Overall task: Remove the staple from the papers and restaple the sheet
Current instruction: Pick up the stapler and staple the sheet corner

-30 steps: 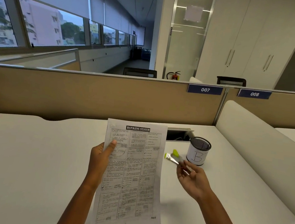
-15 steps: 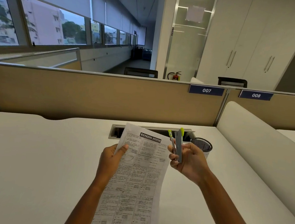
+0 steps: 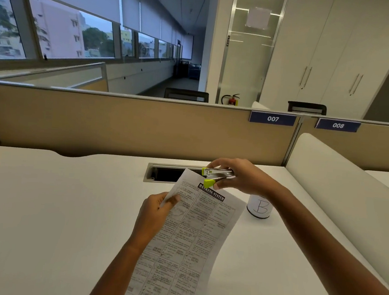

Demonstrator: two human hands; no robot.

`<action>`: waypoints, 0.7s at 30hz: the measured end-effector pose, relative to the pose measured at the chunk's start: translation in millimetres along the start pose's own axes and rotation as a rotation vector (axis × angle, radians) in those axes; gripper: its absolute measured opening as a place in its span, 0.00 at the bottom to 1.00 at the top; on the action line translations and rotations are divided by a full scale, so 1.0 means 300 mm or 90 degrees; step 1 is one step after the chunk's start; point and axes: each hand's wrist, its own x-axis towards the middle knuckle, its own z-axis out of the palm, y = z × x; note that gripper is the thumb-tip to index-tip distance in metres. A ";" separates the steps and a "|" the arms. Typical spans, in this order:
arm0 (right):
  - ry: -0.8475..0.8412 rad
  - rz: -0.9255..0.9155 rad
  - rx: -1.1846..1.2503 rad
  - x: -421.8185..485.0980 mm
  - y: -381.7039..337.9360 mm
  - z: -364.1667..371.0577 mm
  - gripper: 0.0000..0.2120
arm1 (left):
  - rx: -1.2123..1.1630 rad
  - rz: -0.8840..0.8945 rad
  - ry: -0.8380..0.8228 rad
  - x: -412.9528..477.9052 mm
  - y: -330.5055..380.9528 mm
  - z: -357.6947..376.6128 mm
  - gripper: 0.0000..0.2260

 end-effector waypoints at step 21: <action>0.067 -0.115 -0.329 0.022 -0.114 0.047 0.15 | 0.128 0.055 -0.002 0.010 -0.025 0.005 0.07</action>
